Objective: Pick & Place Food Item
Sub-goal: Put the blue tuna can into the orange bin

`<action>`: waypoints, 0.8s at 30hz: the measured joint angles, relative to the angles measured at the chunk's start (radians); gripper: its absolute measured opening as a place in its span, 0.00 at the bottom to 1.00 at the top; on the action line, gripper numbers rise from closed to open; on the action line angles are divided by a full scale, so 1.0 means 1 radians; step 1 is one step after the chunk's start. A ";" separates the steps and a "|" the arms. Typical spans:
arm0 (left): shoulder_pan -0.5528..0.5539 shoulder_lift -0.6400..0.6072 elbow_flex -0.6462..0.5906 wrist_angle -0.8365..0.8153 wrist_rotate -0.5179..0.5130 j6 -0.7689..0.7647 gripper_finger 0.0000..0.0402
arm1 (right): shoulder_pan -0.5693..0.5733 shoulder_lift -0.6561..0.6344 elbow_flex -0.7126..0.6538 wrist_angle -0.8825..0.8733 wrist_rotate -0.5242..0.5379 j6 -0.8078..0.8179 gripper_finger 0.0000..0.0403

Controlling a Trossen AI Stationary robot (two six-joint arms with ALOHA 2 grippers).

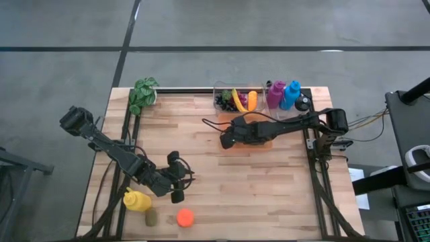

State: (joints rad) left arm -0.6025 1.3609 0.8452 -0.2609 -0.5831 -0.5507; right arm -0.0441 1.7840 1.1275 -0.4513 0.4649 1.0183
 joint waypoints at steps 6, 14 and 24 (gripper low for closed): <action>0.000 0.000 0.000 0.000 0.000 0.000 0.29 | 0.000 0.000 -0.004 0.003 0.002 0.000 0.36; 0.000 0.000 0.000 0.000 0.000 0.000 0.29 | 0.000 0.000 -0.004 0.003 0.005 0.001 0.36; 0.000 0.000 0.000 0.000 0.000 0.000 0.29 | 0.000 0.000 -0.005 0.014 0.005 -0.001 0.42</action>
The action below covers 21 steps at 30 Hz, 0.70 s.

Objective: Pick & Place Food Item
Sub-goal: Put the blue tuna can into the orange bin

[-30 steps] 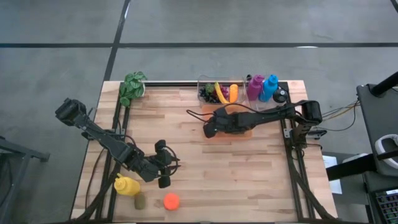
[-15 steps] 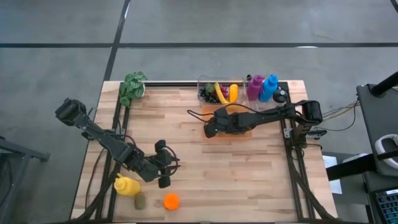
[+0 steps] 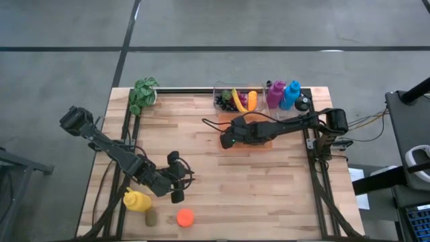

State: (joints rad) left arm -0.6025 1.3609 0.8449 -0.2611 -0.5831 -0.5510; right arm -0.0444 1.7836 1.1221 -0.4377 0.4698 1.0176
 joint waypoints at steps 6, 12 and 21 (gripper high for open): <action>0.000 0.000 0.000 0.000 0.000 0.000 0.29 | 0.000 0.000 0.000 0.002 0.000 0.003 0.47; 0.000 0.000 0.000 0.000 0.000 0.000 0.29 | 0.000 0.000 0.000 0.003 0.000 0.004 0.51; 0.000 0.000 0.000 0.000 0.000 0.000 0.29 | 0.001 0.000 0.000 0.003 0.002 0.014 0.55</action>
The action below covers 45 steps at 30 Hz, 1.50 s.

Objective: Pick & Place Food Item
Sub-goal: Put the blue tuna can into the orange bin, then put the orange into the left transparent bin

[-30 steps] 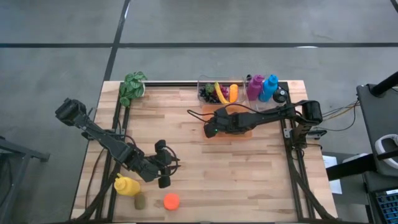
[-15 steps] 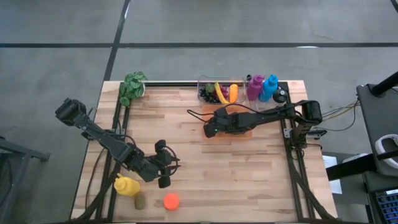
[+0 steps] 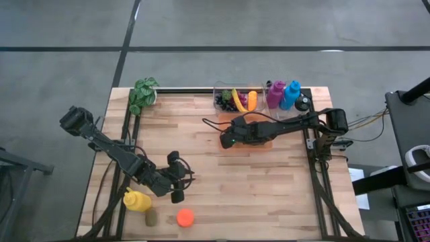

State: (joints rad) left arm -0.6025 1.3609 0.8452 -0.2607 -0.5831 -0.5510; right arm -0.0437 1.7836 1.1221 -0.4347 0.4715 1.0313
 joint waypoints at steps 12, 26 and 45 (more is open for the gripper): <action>0.000 0.000 0.000 0.000 0.000 0.000 0.29 | 0.005 0.000 -0.014 0.000 0.028 0.004 0.66; 0.000 0.000 0.000 0.000 0.000 0.000 0.29 | 0.026 -0.015 0.056 -0.002 0.041 -0.125 0.76; 0.000 0.000 0.000 -0.006 -0.001 0.001 0.29 | 0.228 -0.075 0.183 0.001 0.288 -0.314 0.73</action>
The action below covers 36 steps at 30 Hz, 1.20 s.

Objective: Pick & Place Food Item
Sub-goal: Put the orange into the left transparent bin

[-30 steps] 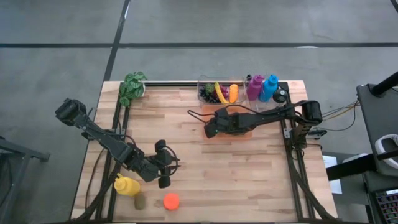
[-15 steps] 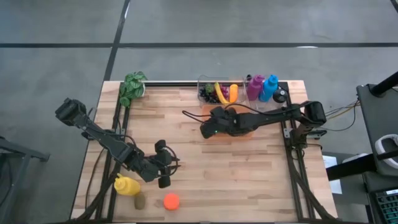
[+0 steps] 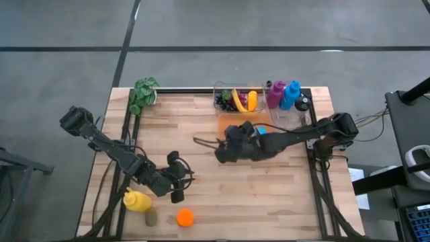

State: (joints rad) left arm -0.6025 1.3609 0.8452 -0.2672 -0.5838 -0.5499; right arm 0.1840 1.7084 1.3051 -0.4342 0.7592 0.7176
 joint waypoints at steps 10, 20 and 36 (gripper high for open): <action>0.000 0.000 0.000 0.000 0.000 0.001 0.29 | 0.133 0.000 0.030 -0.002 0.037 -0.045 0.71; -0.001 0.000 0.000 0.000 0.068 0.052 0.29 | 0.230 0.000 0.023 -0.002 0.030 -0.049 0.72; -0.018 0.157 0.000 0.237 0.603 0.375 0.29 | 0.257 0.000 0.016 -0.003 0.030 -0.049 0.66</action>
State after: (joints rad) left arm -0.6204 1.5179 0.8448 -0.0304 0.0187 -0.1749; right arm 0.4408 1.7084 1.3212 -0.4374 0.7887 0.6689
